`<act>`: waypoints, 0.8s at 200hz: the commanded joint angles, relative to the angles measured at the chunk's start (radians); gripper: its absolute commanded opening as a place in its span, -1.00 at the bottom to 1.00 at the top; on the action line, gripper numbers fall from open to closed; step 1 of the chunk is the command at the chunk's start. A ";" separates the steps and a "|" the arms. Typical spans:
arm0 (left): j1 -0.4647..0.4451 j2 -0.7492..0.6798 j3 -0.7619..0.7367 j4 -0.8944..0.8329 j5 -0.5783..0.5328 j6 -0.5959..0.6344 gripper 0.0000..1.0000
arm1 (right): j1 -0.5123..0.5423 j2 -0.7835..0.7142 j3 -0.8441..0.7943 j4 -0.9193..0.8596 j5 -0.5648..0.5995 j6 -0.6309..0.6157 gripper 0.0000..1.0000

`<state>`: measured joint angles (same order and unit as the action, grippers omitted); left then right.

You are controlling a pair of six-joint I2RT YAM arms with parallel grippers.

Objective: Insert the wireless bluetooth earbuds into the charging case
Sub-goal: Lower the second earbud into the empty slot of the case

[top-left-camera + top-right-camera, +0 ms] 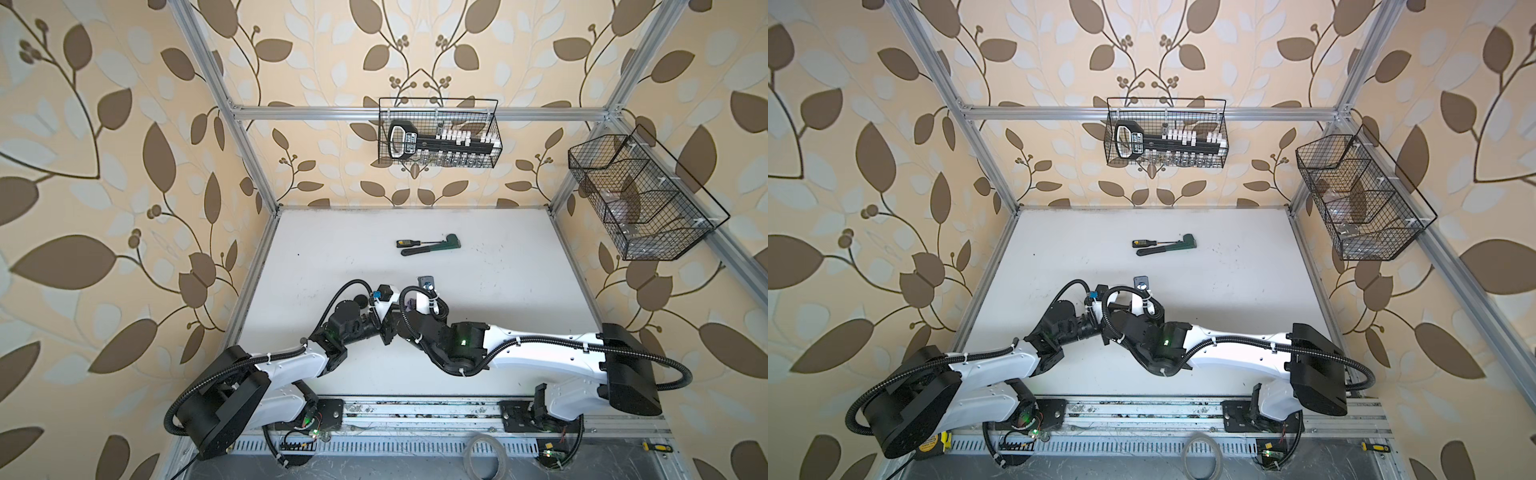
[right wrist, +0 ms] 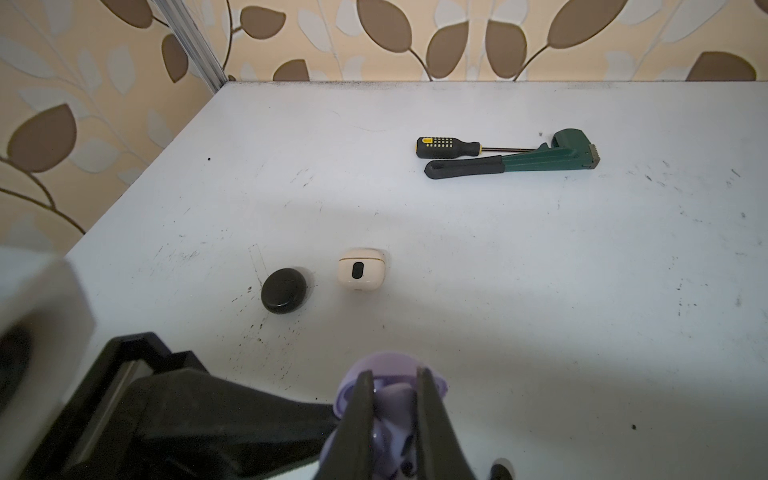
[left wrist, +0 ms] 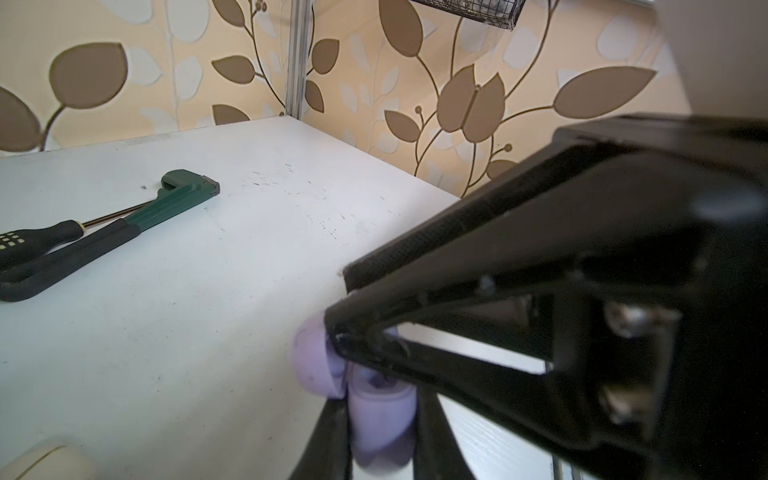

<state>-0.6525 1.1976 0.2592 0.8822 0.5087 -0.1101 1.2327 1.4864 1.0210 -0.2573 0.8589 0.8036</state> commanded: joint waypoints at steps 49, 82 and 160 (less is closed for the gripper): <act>0.007 -0.039 -0.002 0.075 0.019 0.010 -1.00 | 0.011 -0.022 -0.053 0.090 -0.095 0.009 -0.48; 0.006 -0.043 -0.003 0.077 0.022 0.009 -1.00 | 0.011 -0.068 -0.097 0.156 -0.129 -0.003 -0.38; 0.007 -0.044 -0.015 0.105 0.033 0.015 -1.00 | 0.020 -0.259 -0.151 0.104 -0.100 -0.024 -0.24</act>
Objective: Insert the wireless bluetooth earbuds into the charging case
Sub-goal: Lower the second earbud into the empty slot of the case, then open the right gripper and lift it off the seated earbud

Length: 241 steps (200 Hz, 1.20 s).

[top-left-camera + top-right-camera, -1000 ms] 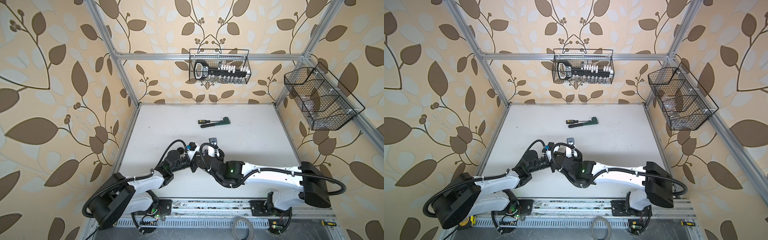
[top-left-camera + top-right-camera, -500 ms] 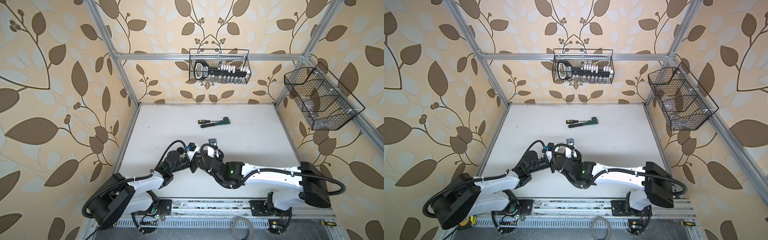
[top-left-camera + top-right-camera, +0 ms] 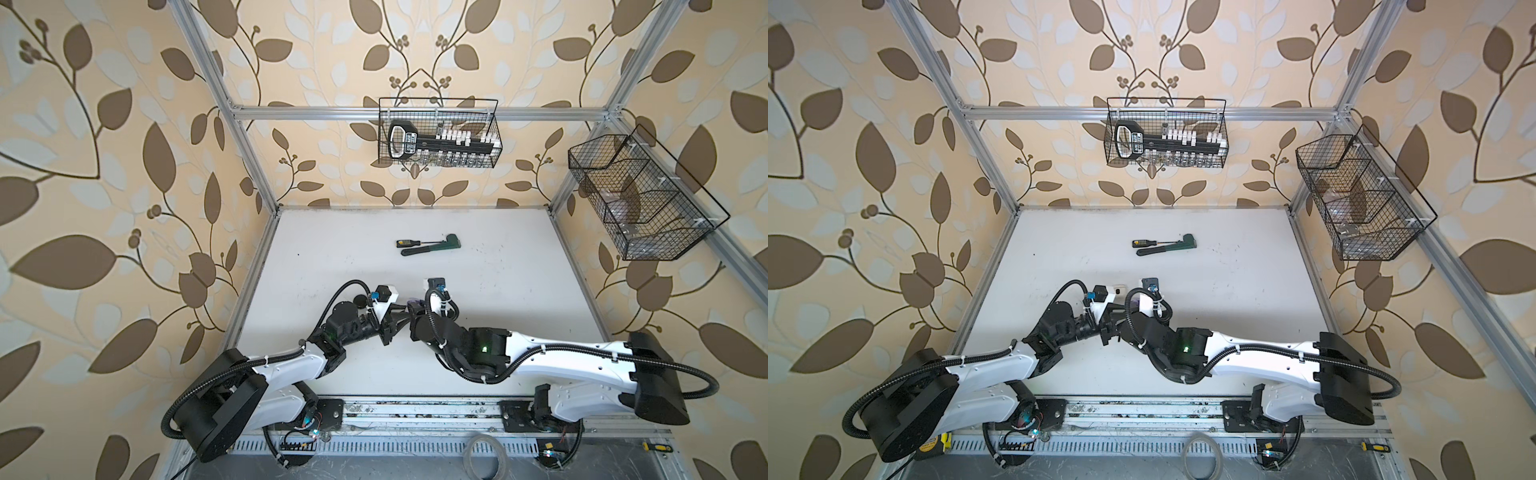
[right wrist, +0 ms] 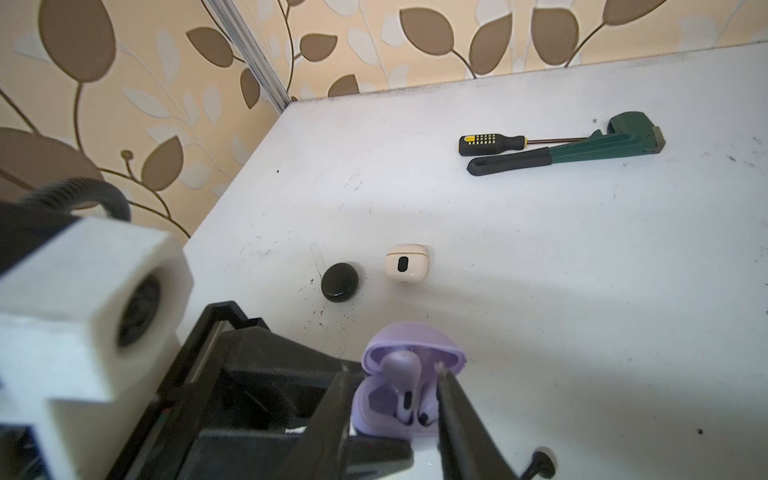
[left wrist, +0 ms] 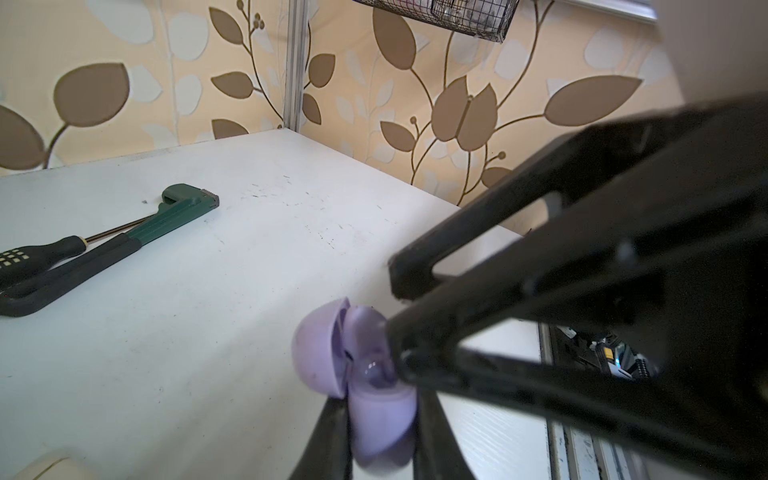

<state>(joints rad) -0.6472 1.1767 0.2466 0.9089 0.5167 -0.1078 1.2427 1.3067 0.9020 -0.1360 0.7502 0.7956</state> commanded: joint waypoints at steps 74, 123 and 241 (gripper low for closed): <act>0.000 -0.032 -0.033 0.169 0.100 0.024 -1.00 | -0.045 -0.158 -0.072 -0.056 -0.047 -0.035 -0.24; -0.005 -0.022 -0.049 0.243 0.157 0.028 -1.00 | -0.068 -0.098 -0.046 -0.021 -0.114 -0.074 -0.27; -0.008 -0.029 -0.055 0.256 0.162 0.030 -1.00 | -0.020 -0.093 -0.051 -0.011 -0.098 -0.111 -0.20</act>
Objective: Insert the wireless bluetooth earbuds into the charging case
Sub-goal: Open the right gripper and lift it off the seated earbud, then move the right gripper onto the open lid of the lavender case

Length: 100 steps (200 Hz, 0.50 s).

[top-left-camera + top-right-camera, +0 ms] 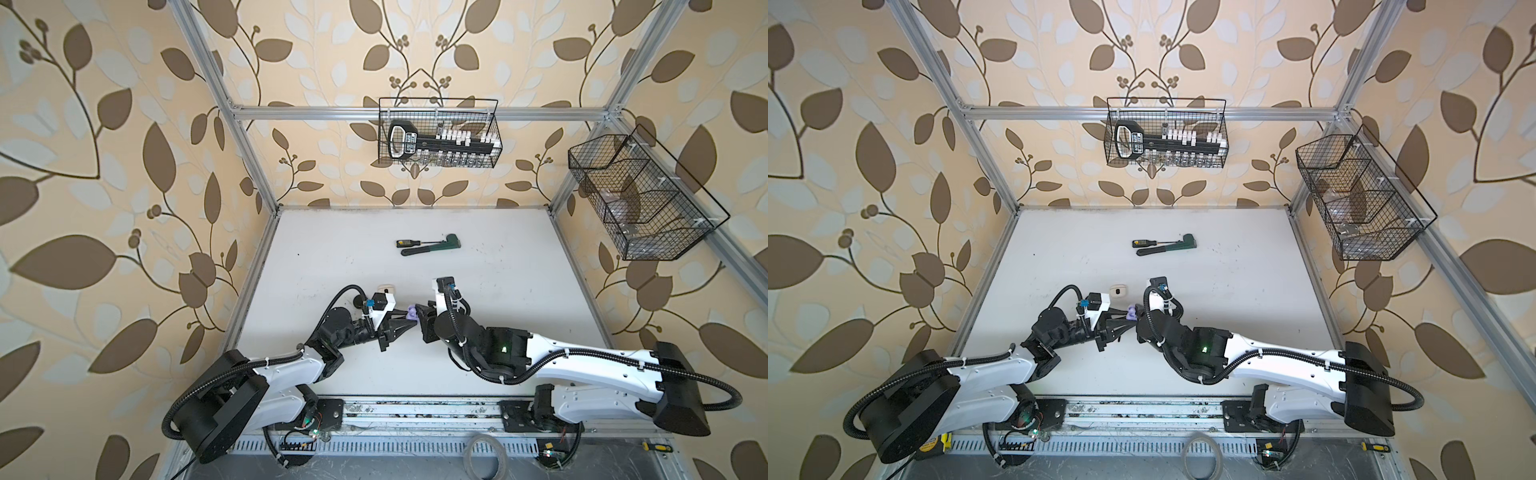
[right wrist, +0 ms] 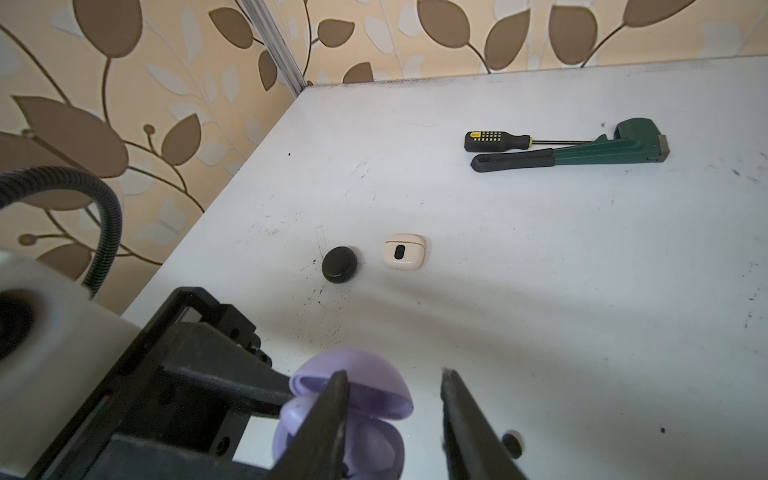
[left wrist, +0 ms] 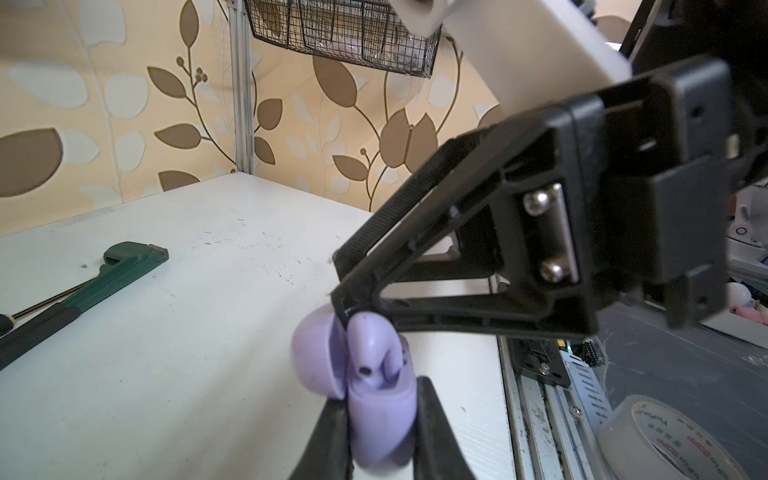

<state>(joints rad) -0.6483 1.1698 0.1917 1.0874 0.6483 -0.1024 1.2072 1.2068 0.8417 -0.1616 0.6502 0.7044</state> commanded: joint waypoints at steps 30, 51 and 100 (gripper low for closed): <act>-0.007 -0.029 -0.002 0.075 0.029 0.026 -1.00 | 0.018 0.013 0.010 -0.001 0.014 -0.014 -0.18; -0.007 -0.029 -0.001 0.074 0.028 0.025 -1.00 | 0.026 0.001 0.010 -0.018 0.032 -0.015 -0.14; -0.008 -0.033 -0.004 0.077 0.037 0.035 -1.00 | 0.032 -0.076 0.013 -0.076 0.095 -0.020 -0.17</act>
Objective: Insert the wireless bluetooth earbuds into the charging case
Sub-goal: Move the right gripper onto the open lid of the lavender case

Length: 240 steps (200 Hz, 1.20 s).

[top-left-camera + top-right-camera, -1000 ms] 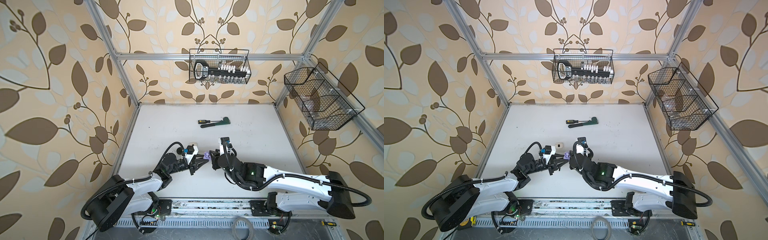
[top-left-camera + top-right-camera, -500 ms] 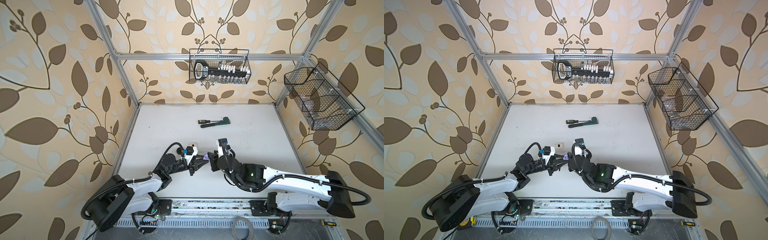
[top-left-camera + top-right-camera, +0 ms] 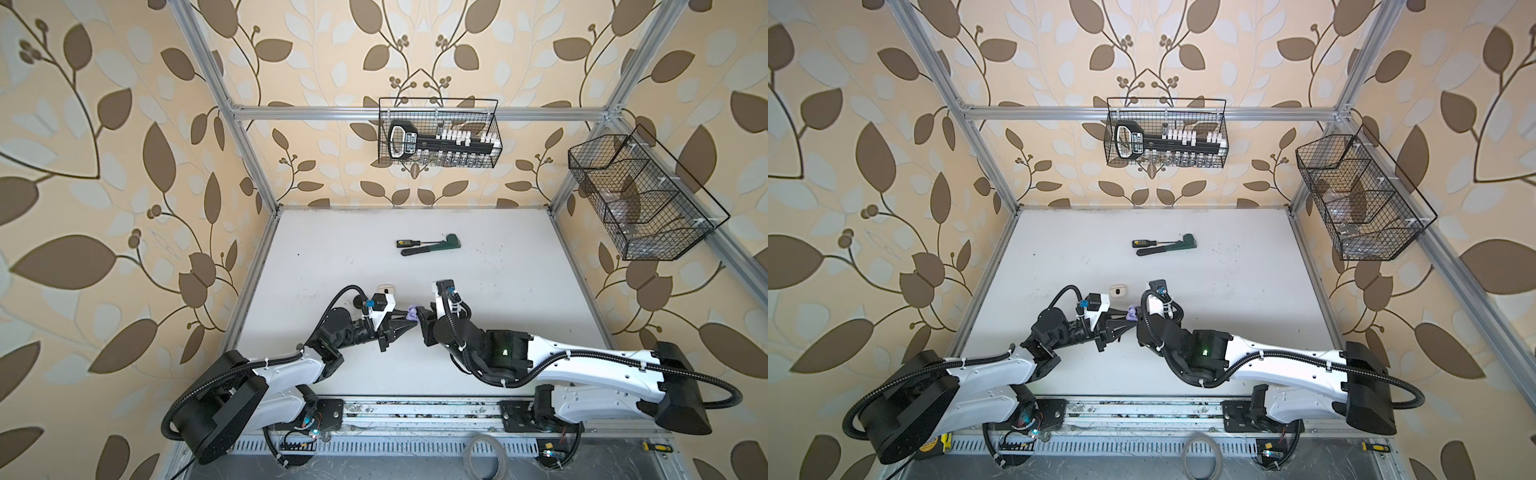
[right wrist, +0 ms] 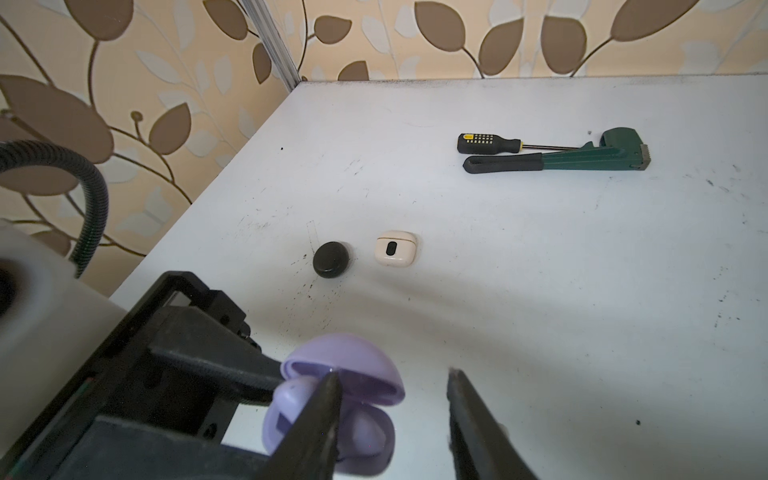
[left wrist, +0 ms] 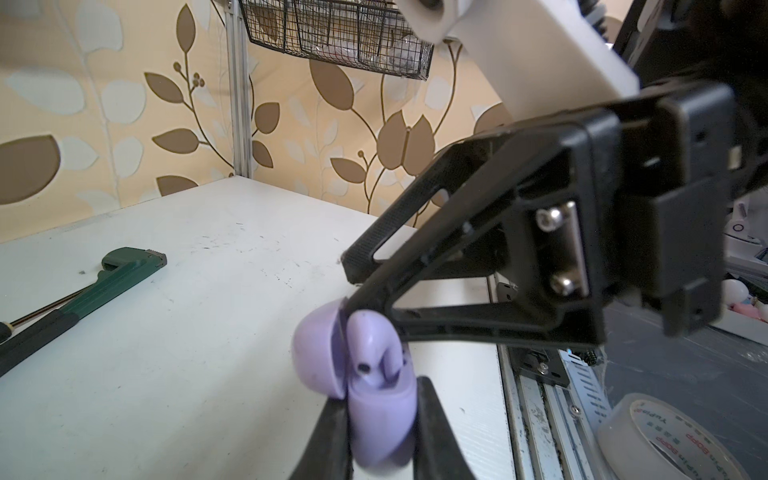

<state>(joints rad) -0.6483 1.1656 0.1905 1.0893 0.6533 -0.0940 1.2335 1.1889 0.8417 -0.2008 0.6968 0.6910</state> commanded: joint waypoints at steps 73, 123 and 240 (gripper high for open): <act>-0.014 -0.035 -0.006 0.067 0.032 0.045 -1.00 | 0.035 -0.071 0.032 0.043 -0.051 -0.035 -0.39; -0.016 -0.047 -0.006 0.052 0.029 0.053 -1.00 | 0.022 -0.006 0.047 0.078 -0.098 -0.021 -0.41; -0.019 -0.060 -0.006 0.040 0.028 0.057 -1.00 | 0.057 0.001 -0.059 0.129 -0.113 0.008 -0.68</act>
<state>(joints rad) -0.6559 1.1339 0.1776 1.0657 0.6605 -0.0551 1.2694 1.1927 0.8120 -0.0814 0.5983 0.6895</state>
